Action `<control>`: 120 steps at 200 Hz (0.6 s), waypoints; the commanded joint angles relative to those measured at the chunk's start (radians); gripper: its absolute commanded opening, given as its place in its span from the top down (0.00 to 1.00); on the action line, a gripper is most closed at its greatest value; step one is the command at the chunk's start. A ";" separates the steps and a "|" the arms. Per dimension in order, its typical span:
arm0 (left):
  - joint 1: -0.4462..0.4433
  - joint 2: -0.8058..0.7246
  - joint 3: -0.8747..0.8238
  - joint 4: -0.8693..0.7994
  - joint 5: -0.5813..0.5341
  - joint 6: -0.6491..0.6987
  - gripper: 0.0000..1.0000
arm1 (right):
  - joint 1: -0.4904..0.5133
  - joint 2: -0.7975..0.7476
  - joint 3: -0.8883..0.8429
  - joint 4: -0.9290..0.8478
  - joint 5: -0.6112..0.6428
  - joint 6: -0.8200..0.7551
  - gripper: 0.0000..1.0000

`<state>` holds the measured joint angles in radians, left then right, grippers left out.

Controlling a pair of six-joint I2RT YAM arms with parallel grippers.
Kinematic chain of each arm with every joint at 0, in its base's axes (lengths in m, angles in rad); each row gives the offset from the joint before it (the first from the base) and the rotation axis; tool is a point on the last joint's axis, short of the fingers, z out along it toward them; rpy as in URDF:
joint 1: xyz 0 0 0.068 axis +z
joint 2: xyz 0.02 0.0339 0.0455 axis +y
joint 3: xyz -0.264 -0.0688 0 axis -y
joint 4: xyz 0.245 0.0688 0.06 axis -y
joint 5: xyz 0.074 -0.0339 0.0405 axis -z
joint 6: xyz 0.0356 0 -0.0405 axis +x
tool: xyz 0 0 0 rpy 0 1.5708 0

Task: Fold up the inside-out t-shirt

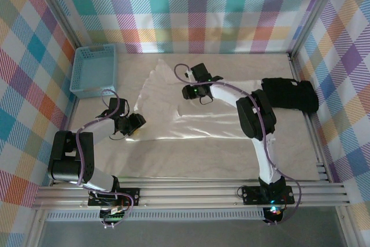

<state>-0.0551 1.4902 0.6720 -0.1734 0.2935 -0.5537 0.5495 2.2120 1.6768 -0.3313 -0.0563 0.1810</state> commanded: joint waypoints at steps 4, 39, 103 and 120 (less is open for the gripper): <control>0.012 -0.012 -0.002 -0.064 -0.023 0.024 0.53 | 0.008 -0.062 -0.033 -0.100 -0.019 0.018 0.56; 0.011 -0.124 0.008 -0.159 -0.122 0.025 0.52 | 0.000 -0.293 -0.265 -0.129 0.020 -0.023 0.54; -0.142 -0.110 0.096 -0.063 -0.038 0.010 0.51 | -0.338 -0.570 -0.670 -0.290 -0.049 0.147 0.53; -0.145 -0.036 0.121 -0.043 -0.009 0.013 0.51 | -0.417 -0.556 -0.698 -0.313 -0.042 0.154 0.54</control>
<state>-0.1875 1.3670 0.7551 -0.2543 0.2276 -0.5495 0.2058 1.6314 1.0290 -0.5369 -0.0715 0.2775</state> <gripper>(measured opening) 0.489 0.468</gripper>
